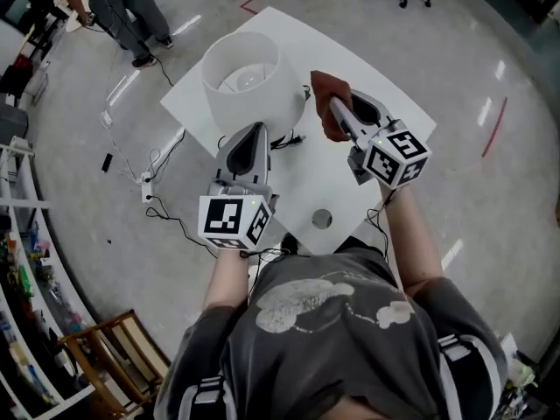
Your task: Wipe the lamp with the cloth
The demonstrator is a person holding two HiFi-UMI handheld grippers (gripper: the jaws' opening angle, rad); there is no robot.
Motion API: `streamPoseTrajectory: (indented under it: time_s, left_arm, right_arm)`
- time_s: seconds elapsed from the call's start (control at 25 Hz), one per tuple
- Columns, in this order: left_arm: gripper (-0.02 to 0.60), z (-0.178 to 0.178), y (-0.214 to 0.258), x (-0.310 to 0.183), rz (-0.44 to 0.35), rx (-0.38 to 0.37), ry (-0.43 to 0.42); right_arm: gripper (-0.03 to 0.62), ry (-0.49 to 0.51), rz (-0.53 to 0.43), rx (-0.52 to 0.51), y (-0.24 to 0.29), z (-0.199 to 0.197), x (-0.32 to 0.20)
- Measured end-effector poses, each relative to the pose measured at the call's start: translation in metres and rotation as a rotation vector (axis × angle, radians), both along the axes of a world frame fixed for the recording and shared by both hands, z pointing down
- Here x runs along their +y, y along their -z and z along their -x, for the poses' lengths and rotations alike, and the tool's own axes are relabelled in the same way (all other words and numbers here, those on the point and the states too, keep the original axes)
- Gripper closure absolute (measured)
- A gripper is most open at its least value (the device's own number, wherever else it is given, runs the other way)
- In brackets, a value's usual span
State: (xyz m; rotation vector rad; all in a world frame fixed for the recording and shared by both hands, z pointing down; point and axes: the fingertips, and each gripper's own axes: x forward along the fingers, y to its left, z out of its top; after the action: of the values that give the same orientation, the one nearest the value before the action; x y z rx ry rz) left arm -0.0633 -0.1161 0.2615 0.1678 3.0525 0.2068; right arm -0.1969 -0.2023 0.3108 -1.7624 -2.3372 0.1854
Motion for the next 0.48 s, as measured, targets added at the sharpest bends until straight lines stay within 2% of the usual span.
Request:
streamPoseTrajectory:
  time_s: [0.24,0.48]
  left_arm:
    - [0.574,0.005,0.003,0.013,0.004,0.002,0.121]
    - [0.574,0.004,0.008,0.017,0.022,0.007,0.212]
  right_arm:
    - [0.508,0.108,0.051,-0.040,0.023,0.033,0.036]
    - [0.508,0.205,0.087,-0.086,0.045,0.047,0.069]
